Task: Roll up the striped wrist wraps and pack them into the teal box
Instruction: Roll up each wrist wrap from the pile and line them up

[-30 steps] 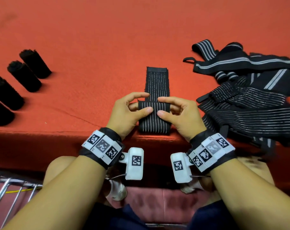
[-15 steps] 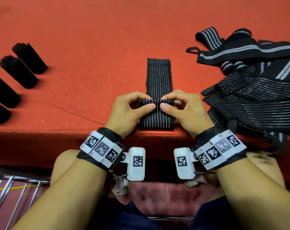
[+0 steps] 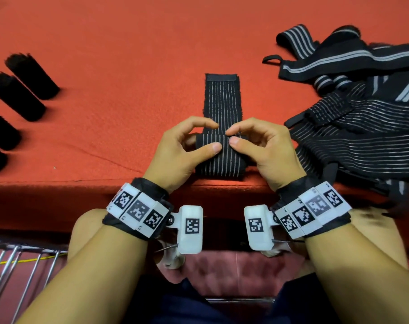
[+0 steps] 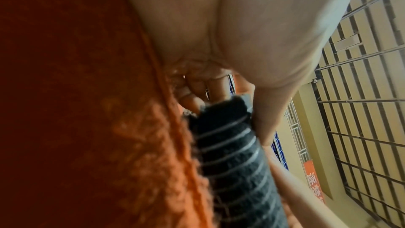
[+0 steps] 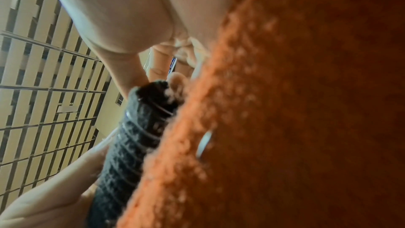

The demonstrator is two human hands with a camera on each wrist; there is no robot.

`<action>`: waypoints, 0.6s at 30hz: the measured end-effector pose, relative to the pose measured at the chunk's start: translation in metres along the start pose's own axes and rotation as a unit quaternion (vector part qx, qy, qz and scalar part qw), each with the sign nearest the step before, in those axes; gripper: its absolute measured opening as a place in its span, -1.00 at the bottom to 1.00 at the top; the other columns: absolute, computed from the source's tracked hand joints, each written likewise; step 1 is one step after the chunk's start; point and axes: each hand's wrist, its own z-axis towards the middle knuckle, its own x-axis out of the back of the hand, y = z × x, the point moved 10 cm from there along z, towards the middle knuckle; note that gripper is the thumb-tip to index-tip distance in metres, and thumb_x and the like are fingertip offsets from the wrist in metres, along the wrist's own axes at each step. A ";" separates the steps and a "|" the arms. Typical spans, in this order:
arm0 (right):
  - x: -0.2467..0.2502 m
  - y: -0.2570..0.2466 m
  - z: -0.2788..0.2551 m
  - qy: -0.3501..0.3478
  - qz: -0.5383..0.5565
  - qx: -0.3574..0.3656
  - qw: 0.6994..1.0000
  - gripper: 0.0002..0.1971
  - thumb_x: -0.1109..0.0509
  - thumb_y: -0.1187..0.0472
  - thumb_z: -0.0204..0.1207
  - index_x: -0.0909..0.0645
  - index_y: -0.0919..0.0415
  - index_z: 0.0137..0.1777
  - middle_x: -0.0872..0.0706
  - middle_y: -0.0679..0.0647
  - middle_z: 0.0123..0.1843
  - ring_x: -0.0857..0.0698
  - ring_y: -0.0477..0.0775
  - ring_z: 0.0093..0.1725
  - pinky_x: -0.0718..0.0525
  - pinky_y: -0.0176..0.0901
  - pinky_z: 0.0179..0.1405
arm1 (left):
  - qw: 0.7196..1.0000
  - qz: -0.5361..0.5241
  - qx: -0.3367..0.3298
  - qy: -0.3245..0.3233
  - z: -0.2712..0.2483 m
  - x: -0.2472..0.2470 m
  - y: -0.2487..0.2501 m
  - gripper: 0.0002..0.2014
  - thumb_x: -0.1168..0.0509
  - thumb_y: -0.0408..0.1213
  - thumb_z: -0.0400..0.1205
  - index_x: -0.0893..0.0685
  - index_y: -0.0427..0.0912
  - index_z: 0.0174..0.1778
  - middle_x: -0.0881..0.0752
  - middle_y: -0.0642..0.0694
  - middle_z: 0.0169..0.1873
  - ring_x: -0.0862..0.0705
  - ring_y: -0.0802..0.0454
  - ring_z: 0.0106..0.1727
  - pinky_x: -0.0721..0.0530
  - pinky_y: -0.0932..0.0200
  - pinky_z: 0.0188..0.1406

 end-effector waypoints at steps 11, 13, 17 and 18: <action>-0.003 -0.001 -0.004 -0.027 -0.031 0.006 0.999 -0.78 -0.61 0.29 0.47 -0.78 0.20 0.10 -0.85 0.12 0.03 -0.80 0.12 0.06 -0.74 0.28 0.21 | 0.999 0.003 0.004 0.042 -0.004 0.010 0.001 -0.82 -0.50 -0.32 0.52 -0.74 -0.11 0.02 -0.78 0.08 -0.37 -0.64 0.14 -0.40 -0.50 0.26 -0.56; -0.003 -0.002 -0.003 -0.024 -0.039 0.014 0.999 -0.80 -0.60 0.27 0.48 -0.78 0.19 0.10 -0.85 0.12 0.02 -0.81 0.17 0.06 -0.73 0.28 0.21 | 0.999 -0.003 -0.002 0.040 -0.003 0.009 0.001 -0.80 -0.52 -0.40 0.54 -0.73 -0.16 0.04 -0.80 0.07 -0.34 -0.68 0.12 -0.34 -0.55 0.24 -0.46; -0.006 -0.004 -0.003 -0.027 -0.035 0.023 0.999 -0.80 -0.58 0.28 0.50 -0.76 0.15 0.11 -0.84 0.11 0.02 -0.79 0.13 0.04 -0.72 0.23 0.20 | 0.999 -0.014 -0.015 0.034 -0.004 0.008 0.004 -0.81 -0.39 -0.59 0.60 -0.66 -0.34 0.09 -0.76 0.16 -0.42 -0.67 0.35 -0.42 -0.54 0.50 -0.49; -0.006 -0.005 -0.003 -0.027 -0.027 0.024 0.999 -0.80 -0.58 0.29 0.50 -0.76 0.15 0.11 -0.84 0.13 0.02 -0.78 0.10 0.04 -0.72 0.19 0.19 | 0.999 -0.016 -0.017 0.030 -0.004 0.007 0.005 -0.81 -0.39 -0.60 0.60 -0.66 -0.33 0.09 -0.76 0.15 -0.41 -0.67 0.34 -0.40 -0.55 0.50 -0.47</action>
